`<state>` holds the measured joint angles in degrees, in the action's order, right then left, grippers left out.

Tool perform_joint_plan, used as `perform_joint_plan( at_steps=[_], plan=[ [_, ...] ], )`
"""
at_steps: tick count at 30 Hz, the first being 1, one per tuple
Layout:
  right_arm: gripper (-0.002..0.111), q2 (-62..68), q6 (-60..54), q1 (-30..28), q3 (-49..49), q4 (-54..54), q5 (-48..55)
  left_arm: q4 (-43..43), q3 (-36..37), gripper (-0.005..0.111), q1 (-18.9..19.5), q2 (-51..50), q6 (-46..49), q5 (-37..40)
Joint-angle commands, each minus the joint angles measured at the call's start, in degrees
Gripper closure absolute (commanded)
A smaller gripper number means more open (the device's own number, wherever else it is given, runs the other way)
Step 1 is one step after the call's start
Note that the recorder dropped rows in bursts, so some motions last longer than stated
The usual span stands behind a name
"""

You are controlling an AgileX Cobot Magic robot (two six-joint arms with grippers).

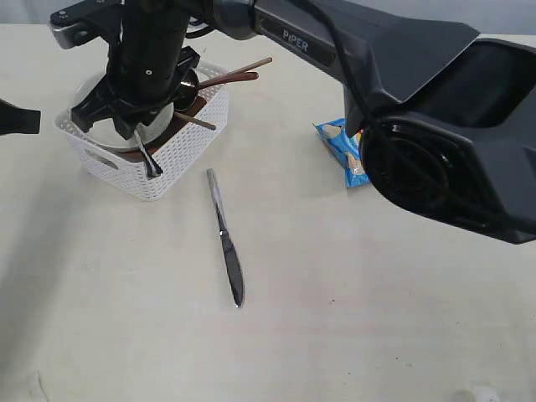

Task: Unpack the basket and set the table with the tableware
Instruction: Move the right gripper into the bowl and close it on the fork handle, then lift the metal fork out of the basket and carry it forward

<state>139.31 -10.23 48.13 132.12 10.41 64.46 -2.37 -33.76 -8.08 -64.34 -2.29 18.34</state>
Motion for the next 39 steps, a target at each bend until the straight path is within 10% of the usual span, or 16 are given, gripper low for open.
perform_joint_plan(
  at_steps=[1, 16, 21, 39],
  plan=[
    [0.074, 0.41, -0.3, 0.11, 0.32, -0.57, -2.79, -0.22, 0.31, 0.107, 0.15, 0.38, 0.14, 0.18],
    [0.075, 3.57, 1.29, 0.11, 0.42, -0.64, -1.42, -0.22, 0.31, 0.107, 0.15, 0.38, 0.14, -0.03],
    [0.108, 2.53, 1.26, 0.11, 0.42, -0.75, -1.28, -0.22, 0.31, 0.107, 0.15, 0.38, 0.14, -0.03],
    [0.109, -13.17, -14.48, -0.01, 0.41, -11.46, 5.51, -0.22, 0.31, 0.107, 0.15, 0.38, 0.14, -0.03]
  ],
)
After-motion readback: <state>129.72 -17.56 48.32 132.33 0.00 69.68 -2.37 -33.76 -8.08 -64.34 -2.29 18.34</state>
